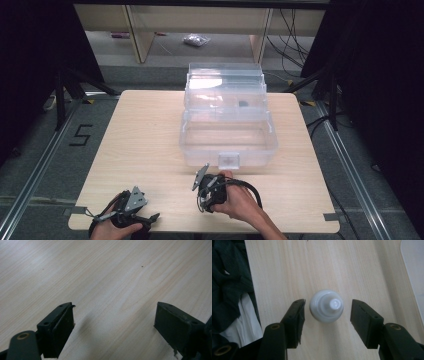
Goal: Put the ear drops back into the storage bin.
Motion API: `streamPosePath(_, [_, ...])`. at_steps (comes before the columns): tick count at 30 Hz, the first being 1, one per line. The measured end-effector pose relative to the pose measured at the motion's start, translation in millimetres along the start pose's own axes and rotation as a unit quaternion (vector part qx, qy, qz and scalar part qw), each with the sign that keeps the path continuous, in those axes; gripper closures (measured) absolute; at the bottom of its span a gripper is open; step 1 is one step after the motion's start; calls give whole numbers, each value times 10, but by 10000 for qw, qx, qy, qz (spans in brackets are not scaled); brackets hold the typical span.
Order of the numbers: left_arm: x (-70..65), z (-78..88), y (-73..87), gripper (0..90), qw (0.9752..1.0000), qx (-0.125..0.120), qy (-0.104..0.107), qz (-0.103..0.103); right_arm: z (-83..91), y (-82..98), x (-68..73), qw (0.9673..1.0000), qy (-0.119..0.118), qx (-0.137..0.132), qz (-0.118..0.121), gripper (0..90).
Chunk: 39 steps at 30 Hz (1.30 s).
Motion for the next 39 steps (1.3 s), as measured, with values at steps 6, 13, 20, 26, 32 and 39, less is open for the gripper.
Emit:
streamPosePath(6, [-1, 0, -4, 154, 10000, 13, 5, 8, -57, -31, -42, 9995, 82, 66, 288, 485])
streamPosePath(13, [-16, 1, -11, 154, 10000, -34, 40, 49, -92, -40, -24, 9995, 80, 160, 271, 534])
streamPosePath(20, [-26, 2, -6, 154, 10000, -2, 36, -29, -109, -53, -19, 9997, -17, 145, 179, 596])
streamPosePath(26, [-34, -9, -14, 154, 10000, -60, 13, 57, -90, -59, -13, 9992, 59, 182, 364, 601])
streamPosePath(32, [-21, 8, -6, 154, 10000, 9, 35, -61, -8, -68, -47, 9992, 99, 36, 377, 601])
streamPosePath(39, [-22, 8, -5, 154, 10000, 9, 38, -57, 113, -12, -120, 9998, 106, -99, 146, 601])
Point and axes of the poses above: each handheld gripper's, and its own axes: z roughly backward along the jaws, y roughly out of its underside, x roughly to its left, the point moved 8 cm from there along -z, roughly forward along the jaws, and after that the axes turned 2 degrees about x, right-handed, at the moved point
